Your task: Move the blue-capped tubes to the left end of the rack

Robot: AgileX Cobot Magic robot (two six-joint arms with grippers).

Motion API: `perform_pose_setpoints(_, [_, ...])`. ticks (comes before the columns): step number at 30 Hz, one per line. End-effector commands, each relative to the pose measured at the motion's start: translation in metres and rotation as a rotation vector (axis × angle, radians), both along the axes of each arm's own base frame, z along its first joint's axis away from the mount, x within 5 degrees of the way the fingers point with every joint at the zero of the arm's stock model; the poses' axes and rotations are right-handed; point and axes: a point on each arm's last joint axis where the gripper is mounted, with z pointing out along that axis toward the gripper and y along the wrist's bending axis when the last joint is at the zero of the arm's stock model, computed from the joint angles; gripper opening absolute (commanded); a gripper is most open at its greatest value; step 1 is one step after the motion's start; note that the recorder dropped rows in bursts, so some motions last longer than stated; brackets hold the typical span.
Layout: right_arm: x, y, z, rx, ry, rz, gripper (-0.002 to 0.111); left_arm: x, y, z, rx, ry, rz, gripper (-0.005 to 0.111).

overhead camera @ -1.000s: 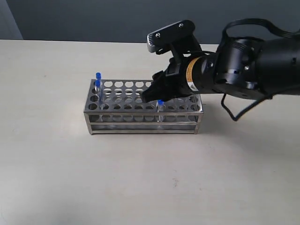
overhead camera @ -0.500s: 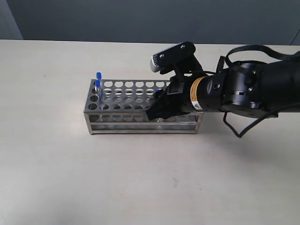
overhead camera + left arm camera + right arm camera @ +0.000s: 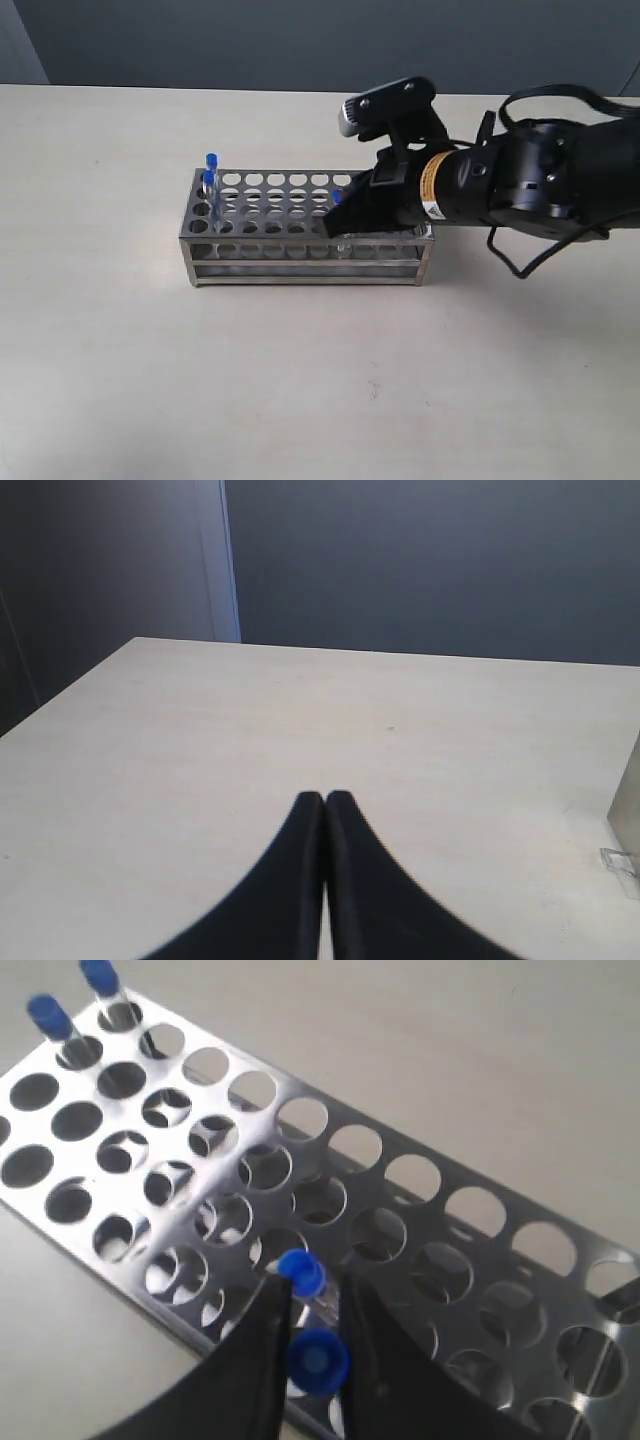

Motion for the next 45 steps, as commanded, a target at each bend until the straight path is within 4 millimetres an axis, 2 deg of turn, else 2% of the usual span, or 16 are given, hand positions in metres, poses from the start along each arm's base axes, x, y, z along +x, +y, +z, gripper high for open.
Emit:
perform_pose_setpoints(1, [-0.011,-0.011,0.046,0.031,-0.130,0.006,0.000,0.000,0.000,-0.001,-0.006,0.001,-0.008,0.000])
perform_pose_setpoints(5, [-0.013,-0.001,0.074,0.160,-0.231,0.086,0.000,0.000,0.000,-0.001,-0.006,0.001,-0.008,0.000])
perform_pose_setpoints(9, [0.001,0.020,0.083,0.162,-0.270,0.129,0.000,0.000,0.000,-0.001,-0.006,0.001,-0.008,0.000])
perform_pose_setpoints(12, [0.013,0.041,0.078,0.153,-0.273,0.168,0.000,0.000,0.000,-0.001,-0.006,0.001,-0.008,0.000])
perform_pose_setpoints(16, [0.020,0.071,0.071,0.143,-0.263,0.207,0.000,0.000,0.000,-0.001,-0.006,0.001,-0.008,0.000])
perform_pose_setpoints(20, [0.015,0.097,0.060,0.105,-0.238,0.242,0.000,0.000,0.000,-0.001,-0.006,0.001,-0.008,0.000])
perform_pose_setpoints(23, [0.008,0.110,0.054,0.085,-0.224,0.262,0.000,0.000,0.000,-0.001,-0.006,0.001,-0.008,0.000])
perform_pose_setpoints(26, [0.005,0.117,0.049,0.074,-0.214,0.278,-0.001,0.000,0.000,-0.001,-0.006,0.001,-0.008,0.000])
perform_pose_setpoints(39, [0.008,0.124,0.024,0.051,-0.171,0.293,-0.001,0.000,0.000,-0.001,-0.006,0.001,-0.008,0.000])
perform_pose_setpoints(45, [0.021,0.137,0.011,0.030,-0.170,0.294,-0.001,0.000,0.000,-0.001,-0.006,0.001,-0.008,0.000])
